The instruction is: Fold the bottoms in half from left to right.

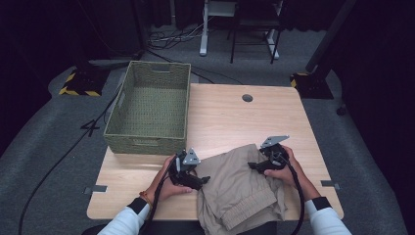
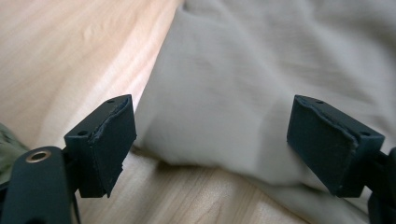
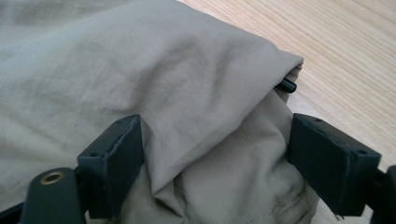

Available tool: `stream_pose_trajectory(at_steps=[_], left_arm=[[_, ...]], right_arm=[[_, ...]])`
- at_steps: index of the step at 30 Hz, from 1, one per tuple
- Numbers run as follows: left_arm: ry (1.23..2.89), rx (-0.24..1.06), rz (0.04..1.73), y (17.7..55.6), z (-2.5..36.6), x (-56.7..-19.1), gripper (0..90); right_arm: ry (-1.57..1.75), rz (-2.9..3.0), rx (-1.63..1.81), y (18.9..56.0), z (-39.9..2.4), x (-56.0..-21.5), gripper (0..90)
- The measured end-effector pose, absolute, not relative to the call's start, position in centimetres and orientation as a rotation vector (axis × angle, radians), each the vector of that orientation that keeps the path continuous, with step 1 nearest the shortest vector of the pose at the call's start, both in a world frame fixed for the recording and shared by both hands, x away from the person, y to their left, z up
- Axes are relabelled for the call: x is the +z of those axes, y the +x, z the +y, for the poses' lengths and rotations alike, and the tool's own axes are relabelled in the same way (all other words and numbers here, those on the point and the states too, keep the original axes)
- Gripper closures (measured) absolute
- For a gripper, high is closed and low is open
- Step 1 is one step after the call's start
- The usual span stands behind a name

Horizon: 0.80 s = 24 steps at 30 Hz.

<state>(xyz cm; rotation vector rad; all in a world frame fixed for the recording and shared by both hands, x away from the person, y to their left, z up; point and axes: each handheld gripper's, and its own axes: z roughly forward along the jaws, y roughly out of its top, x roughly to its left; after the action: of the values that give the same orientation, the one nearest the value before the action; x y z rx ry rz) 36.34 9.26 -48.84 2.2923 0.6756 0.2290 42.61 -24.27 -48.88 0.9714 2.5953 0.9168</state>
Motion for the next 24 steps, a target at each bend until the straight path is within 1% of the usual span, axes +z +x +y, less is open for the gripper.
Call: stream_pose_trajectory(at_steps=[2,5,7,10,12,14,15,17,19,20,23,24], left_arm=[[2.308,0.235,0.682,36.4,9.1,-49.4,15.8],[2.286,0.233,0.703,36.7,9.0,-49.5,15.5],[2.291,0.226,0.705,36.8,8.9,-49.7,15.3],[2.284,0.213,0.721,37.1,8.8,-49.9,14.7],[2.279,0.222,0.719,37.1,8.8,-50.0,14.1],[2.277,0.227,0.723,37.2,8.7,-50.1,13.5],[2.279,0.225,0.733,37.2,8.7,-50.1,13.3],[2.276,0.237,0.743,37.2,8.7,-50.0,12.6],[2.266,0.294,0.791,37.2,8.8,-49.9,11.0],[2.261,0.299,0.812,37.3,8.9,-49.9,9.2],[2.251,0.236,0.849,37.7,9.3,-50.1,8.4],[2.253,0.237,0.857,37.8,9.3,-50.1,7.0]], right_arm=[[0.981,2.583,0.926,42.5,-24.3,-48.9,18.0],[0.975,2.586,0.924,42.6,-24.4,-48.7,17.3],[1.001,2.575,0.964,42.7,-24.5,-48.3,16.7],[0.999,2.515,1.031,42.6,-24.9,-47.1,18.7],[1.029,2.49,1.042,42.8,-25.1,-46.9,15.8],[1.027,2.502,0.931,43.0,-24.8,-47.4,16.8],[1.023,2.506,0.88,43.1,-24.7,-47.7,15.3],[1.045,2.518,0.897,43.3,-24.9,-48.2,15.0],[1.092,2.541,0.896,43.7,-25.2,-48.9,11.2],[1.102,2.536,0.9,43.8,-25.3,-49.2,6.8],[1.101,2.535,0.902,43.9,-25.4,-49.3,5.6],[1.097,2.536,0.905,43.9,-25.3,-49.3,6.2]])
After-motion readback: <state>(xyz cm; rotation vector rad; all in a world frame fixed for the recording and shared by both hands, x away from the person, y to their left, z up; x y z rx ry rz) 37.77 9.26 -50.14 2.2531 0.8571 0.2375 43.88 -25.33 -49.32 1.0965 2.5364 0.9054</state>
